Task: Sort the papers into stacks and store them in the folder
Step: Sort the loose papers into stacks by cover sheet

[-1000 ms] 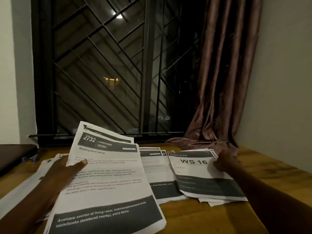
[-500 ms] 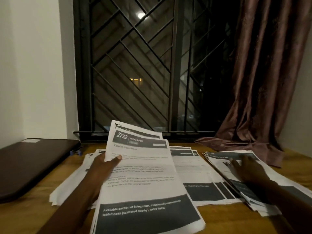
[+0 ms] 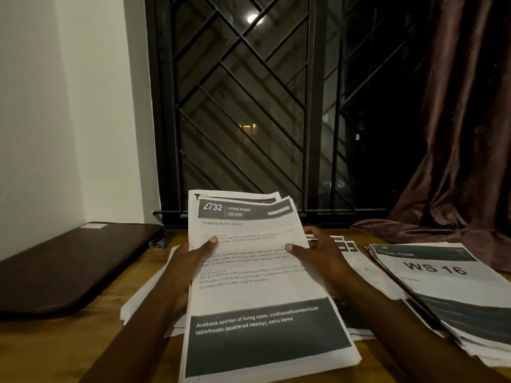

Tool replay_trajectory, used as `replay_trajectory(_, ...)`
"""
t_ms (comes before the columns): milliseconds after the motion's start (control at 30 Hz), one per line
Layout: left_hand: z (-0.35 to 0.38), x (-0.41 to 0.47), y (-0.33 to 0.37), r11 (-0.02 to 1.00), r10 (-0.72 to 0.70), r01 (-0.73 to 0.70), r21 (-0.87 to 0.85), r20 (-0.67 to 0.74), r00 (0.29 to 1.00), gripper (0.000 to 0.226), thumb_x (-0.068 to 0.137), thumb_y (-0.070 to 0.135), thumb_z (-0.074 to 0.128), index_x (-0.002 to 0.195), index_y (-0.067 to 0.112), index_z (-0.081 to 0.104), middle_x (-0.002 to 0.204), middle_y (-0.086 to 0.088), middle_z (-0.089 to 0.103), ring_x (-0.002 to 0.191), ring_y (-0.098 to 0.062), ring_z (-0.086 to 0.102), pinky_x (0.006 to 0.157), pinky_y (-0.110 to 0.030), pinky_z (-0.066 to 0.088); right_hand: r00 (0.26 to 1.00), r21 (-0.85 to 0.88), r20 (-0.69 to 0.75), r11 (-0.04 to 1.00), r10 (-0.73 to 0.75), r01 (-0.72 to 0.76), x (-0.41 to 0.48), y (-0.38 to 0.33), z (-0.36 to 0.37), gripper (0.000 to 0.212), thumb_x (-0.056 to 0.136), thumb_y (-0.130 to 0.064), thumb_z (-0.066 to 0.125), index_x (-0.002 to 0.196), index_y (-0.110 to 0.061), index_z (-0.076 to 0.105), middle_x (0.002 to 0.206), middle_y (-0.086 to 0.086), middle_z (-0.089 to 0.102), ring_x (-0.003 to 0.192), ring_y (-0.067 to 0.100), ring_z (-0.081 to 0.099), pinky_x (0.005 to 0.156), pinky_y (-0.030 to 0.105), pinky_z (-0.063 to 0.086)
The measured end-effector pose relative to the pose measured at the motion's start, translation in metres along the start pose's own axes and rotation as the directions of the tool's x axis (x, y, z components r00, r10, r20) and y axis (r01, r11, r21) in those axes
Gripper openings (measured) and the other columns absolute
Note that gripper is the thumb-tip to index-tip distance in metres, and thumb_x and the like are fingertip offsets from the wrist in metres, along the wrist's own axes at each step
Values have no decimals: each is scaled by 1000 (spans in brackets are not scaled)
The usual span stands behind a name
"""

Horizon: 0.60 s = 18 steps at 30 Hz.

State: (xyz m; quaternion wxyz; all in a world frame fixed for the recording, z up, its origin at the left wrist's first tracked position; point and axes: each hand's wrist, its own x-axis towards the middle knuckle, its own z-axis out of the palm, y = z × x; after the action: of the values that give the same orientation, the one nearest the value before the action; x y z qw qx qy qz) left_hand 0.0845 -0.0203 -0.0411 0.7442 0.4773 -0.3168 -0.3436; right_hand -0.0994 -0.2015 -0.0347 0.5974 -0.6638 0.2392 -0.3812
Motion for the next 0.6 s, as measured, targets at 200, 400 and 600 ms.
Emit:
replay_trajectory(200, 7, 2, -1, 1000, 1, -1, 2, 63, 998, 35, 92, 2, 54, 127, 5, 58, 118, -18, 69, 101, -36, 69, 73, -45, 61, 983, 106, -184, 994, 9, 10, 7, 11, -11, 35, 68, -13, 82, 93, -21, 58, 101, 13, 71, 92, 33, 69, 85, 56, 54)
replay_trajectory(400, -26, 12, 2, 996, -5, 10, 91, -61, 998, 41, 96, 4, 51, 136, 10, 51, 133, -22, 59, 118, -44, 58, 106, -65, 36, 984, -105, -170, 994, -45, 28, 1, 10, -2, 17, 94, -23, 57, 109, -21, 64, 113, 0, 67, 99, 20, 65, 89, 42, 53)
replay_trajectory(600, -39, 6, 12, 993, -62, 74, 92, -124, 990, 42, 85, 6, 57, 127, 9, 58, 118, -24, 67, 106, -49, 63, 85, -70, 47, 970, -158, -231, 987, -69, 32, -1, 8, -12, 18, 85, -14, 70, 103, -15, 70, 98, -4, 70, 90, 17, 67, 83, 32, 55)
